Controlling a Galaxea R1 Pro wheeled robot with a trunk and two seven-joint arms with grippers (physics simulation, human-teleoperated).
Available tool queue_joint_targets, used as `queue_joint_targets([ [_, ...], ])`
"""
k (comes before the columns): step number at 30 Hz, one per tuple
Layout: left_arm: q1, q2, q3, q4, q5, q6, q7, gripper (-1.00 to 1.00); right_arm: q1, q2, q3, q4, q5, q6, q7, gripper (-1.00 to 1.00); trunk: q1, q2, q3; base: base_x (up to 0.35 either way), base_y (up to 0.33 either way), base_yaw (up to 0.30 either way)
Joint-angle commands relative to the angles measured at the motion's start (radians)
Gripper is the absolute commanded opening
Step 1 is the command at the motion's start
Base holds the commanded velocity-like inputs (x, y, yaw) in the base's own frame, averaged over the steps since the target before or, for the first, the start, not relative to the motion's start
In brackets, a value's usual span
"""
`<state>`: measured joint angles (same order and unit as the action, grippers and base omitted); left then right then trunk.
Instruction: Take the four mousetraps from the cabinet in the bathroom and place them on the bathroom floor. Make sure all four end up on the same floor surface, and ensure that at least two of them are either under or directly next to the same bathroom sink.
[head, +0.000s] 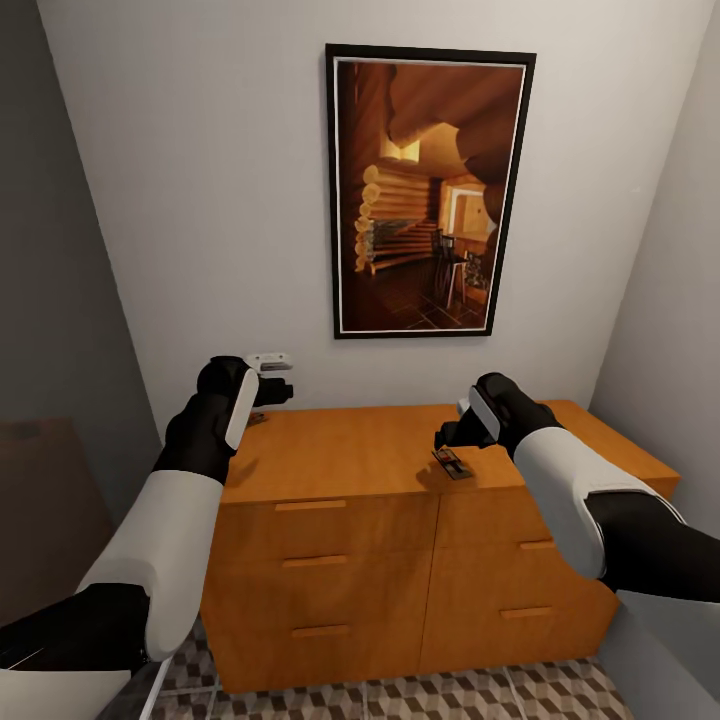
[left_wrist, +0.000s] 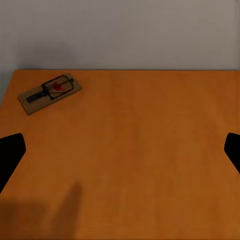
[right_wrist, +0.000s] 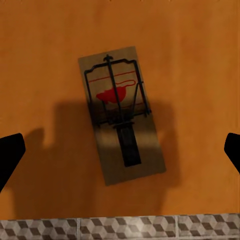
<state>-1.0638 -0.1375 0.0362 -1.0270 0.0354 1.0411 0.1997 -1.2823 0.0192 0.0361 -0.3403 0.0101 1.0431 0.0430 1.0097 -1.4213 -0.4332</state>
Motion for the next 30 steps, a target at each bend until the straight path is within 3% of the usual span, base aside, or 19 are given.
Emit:
queue_joint_targets([
  [1,-0.001,-0.001,0.002,-0.001,0.004,0.004,0.004,1.00,-0.001,-0.001,0.004,-0.001,0.002,0.004,0.005,1.00,0.000,-0.001,-0.001,0.000,0.000,0.000],
  [30,-0.001,-0.002,0.002,-0.003,0.002,0.001,0.001,1.00,-0.006,0.002,0.004,0.000,0.002,0.004,0.006,1.00,0.000,-0.001,-0.001,0.017,0.000,0.000],
])
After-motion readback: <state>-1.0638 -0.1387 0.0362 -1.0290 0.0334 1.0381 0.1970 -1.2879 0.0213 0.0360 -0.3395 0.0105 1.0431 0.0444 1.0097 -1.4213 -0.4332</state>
